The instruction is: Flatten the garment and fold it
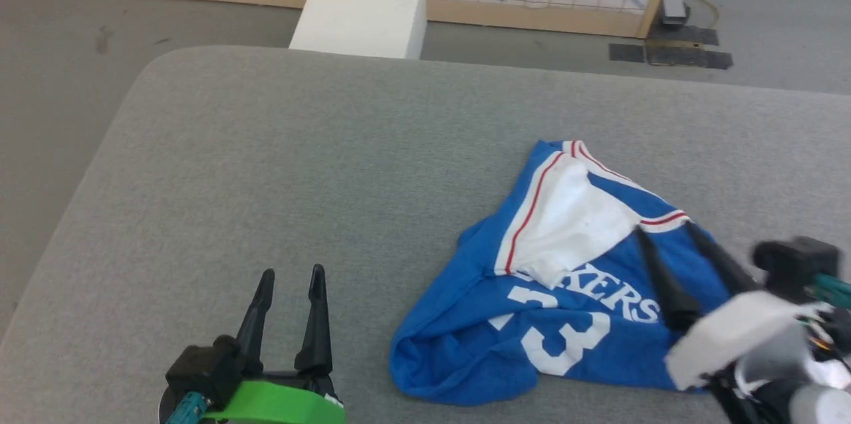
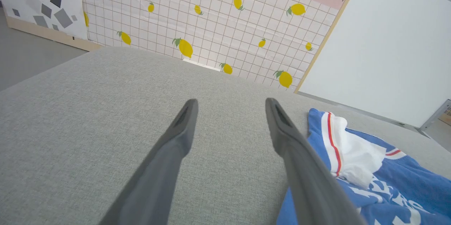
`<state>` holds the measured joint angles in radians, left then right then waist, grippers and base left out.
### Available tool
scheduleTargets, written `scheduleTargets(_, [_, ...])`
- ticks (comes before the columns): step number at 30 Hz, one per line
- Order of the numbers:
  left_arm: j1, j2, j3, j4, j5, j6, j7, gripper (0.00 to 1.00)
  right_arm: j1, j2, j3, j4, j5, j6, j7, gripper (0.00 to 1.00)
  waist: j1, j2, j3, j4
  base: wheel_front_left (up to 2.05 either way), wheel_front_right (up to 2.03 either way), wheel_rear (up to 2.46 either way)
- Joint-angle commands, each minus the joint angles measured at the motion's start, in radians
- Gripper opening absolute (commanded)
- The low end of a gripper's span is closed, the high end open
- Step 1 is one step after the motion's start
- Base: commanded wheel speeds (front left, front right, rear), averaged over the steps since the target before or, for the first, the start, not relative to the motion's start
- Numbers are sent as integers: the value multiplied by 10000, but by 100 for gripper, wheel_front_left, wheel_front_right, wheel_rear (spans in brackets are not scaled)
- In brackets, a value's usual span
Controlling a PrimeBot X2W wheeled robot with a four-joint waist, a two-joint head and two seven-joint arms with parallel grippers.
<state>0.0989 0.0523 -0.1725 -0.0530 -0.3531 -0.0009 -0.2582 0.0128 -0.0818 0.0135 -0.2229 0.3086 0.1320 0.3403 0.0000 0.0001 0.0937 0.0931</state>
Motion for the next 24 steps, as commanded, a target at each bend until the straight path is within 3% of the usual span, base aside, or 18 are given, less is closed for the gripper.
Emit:
scheduleTargets(1, [148, -20, 11, -32, 60, -85, -36, 100, 285, 107, -356, -145, -332, -13, -439, 100, 0, -1, -85, -300, 0, 0, 0])
scheduleTargets(5, [246, -20, 7, -69, 98, -88, -36, 100, 933, 288, -1342, -242, -1036, -13, -1847, 100, 0, -1, -110, -534, 0, 0, 0])
scheduleTargets(13, [628, -20, 61, -154, 469, -135, -36, 100, 2325, 312, -1769, 813, -256, -13, -4233, 100, 0, -1, -70, -835, 0, 0, 0])
scheduleTargets(17, [690, -20, 109, -179, 628, -153, -36, 100, 2425, 313, -1831, 1265, 43, -13, -4739, 100, 0, -1, -13, -933, 0, 0, 0])
scheduleTargets(24, [-166, 183, -147, -41, 1410, -559, -32, 100, 1995, 314, -1908, 1463, 65, -13, -4904, 100, 0, -1, 199, -968, 0, 0, 0])
